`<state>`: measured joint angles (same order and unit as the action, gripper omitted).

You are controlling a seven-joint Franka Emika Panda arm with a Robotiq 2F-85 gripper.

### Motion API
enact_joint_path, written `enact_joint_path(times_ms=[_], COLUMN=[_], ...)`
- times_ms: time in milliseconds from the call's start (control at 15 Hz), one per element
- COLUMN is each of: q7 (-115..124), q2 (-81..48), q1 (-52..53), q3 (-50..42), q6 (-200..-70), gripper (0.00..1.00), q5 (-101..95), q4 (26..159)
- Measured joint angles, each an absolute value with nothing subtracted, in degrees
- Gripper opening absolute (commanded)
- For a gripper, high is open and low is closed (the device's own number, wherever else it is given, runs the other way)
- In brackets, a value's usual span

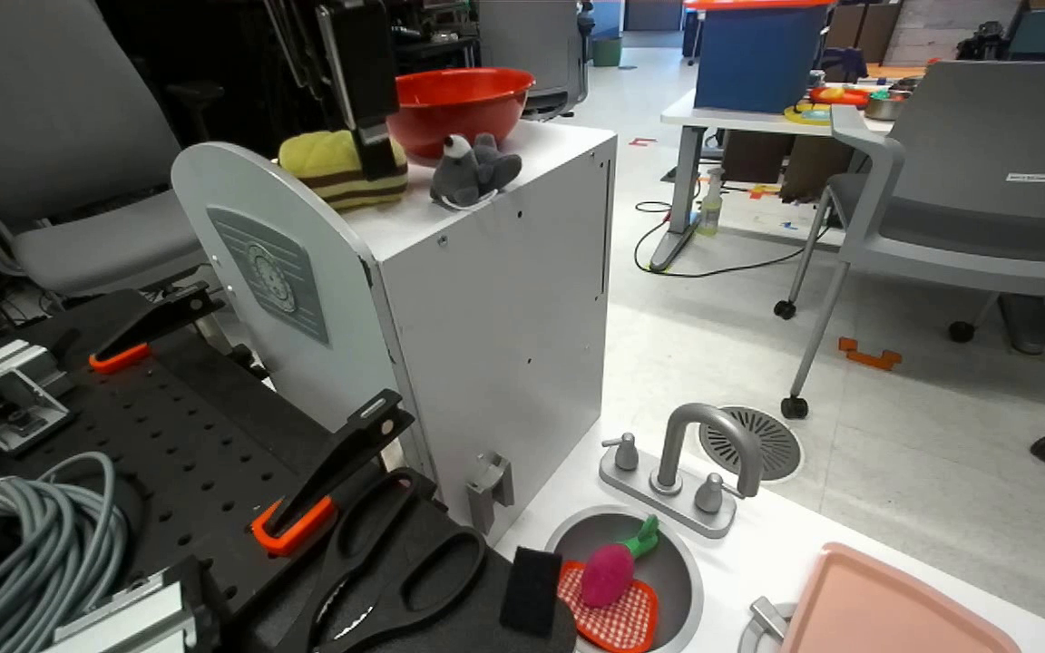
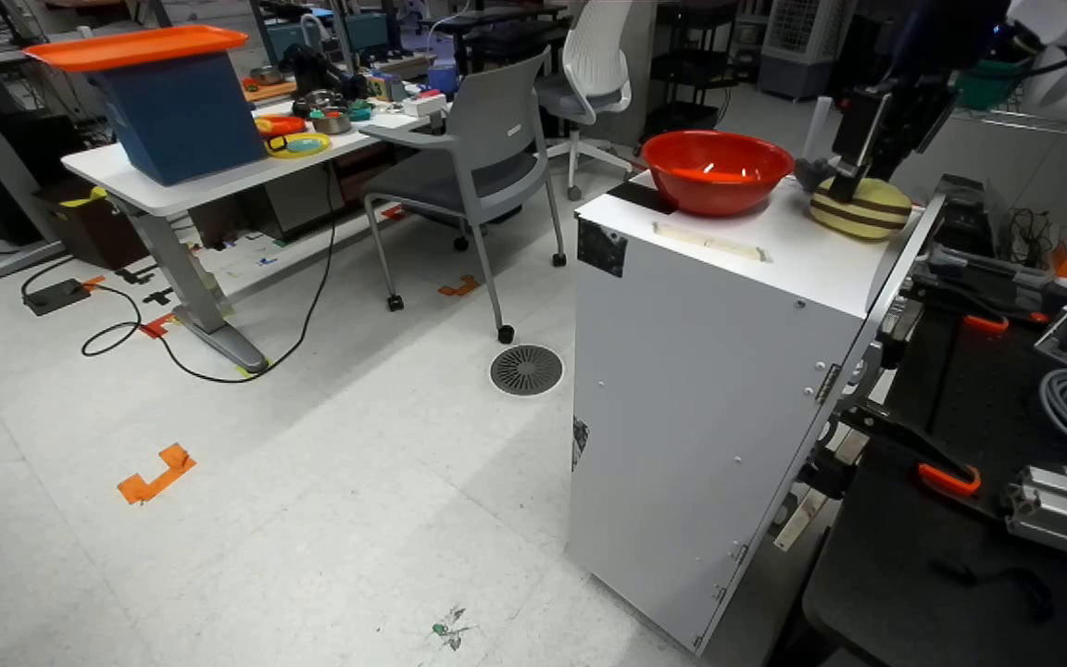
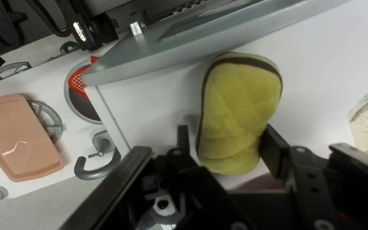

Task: Put the yellow object inside the red bowl

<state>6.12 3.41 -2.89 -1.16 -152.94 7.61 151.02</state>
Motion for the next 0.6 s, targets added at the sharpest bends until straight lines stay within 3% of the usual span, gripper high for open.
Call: enact_joint_path(times_ms=[267, 600], q7=[3.9, 3.5], q2=[3.2, 3.1], q1=[-2.8, -2.8], q3=[-1.2, -1.2], q6=[-152.9, -152.9], gripper=[0.0, 0.03], q5=[9.6, 9.7], q4=[150.5, 150.4])
